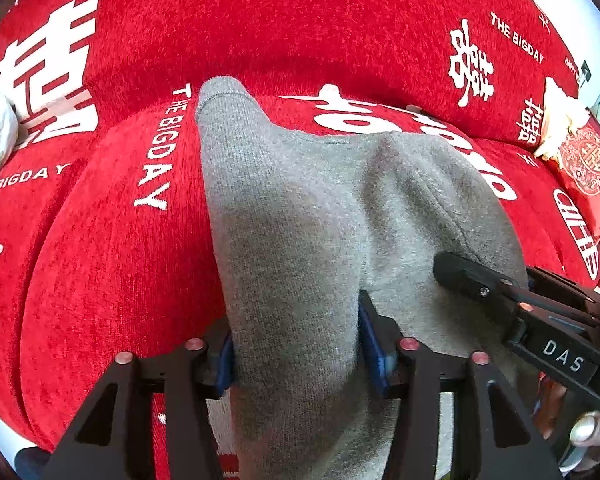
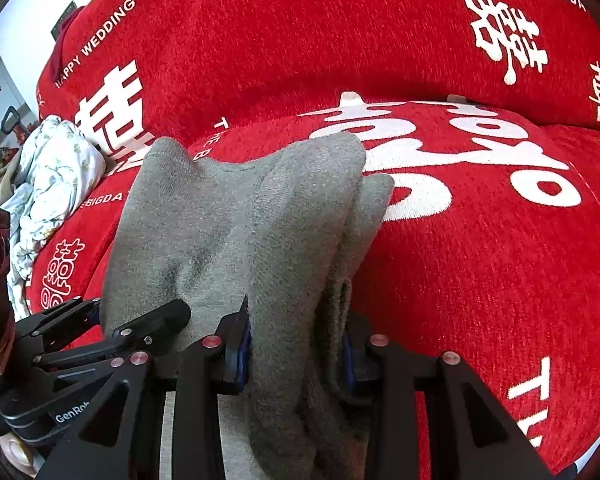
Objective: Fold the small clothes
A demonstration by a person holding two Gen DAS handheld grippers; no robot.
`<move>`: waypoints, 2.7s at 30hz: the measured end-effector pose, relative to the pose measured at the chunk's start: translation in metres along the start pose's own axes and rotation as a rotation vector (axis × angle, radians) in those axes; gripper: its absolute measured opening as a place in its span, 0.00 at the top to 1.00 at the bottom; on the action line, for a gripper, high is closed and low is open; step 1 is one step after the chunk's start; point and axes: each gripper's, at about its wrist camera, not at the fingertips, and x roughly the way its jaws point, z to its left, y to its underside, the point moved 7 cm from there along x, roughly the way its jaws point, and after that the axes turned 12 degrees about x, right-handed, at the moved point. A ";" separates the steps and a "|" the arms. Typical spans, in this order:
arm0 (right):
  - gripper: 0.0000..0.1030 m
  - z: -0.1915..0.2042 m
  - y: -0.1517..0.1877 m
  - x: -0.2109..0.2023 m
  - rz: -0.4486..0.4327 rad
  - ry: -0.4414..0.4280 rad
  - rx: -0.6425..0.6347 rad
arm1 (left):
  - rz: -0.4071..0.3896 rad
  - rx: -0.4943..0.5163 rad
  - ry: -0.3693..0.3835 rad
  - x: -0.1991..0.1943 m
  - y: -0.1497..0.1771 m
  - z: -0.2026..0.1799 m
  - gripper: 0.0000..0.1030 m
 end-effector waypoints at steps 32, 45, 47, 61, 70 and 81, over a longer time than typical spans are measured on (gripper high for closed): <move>0.24 -0.006 -0.049 0.045 0.076 -0.232 0.127 | 0.093 -0.130 -0.189 0.041 -0.029 0.067 0.12; 0.20 0.023 -0.002 -0.024 -0.050 -0.181 -0.141 | -0.032 -0.092 -0.194 -0.027 0.000 0.056 0.07; 0.20 0.026 0.016 -0.031 -0.059 -0.178 -0.180 | -0.036 -0.069 -0.219 -0.035 0.013 0.051 0.07; 0.20 0.017 0.095 -0.047 -0.118 -0.073 -0.340 | -0.043 -0.015 -0.252 -0.062 0.061 0.032 0.07; 0.19 0.014 0.113 -0.046 -0.152 -0.046 -0.313 | -0.042 0.044 -0.266 -0.060 0.076 0.012 0.07; 0.19 -0.004 0.124 -0.041 -0.134 -0.007 -0.316 | -0.010 0.038 -0.282 -0.049 0.090 0.013 0.02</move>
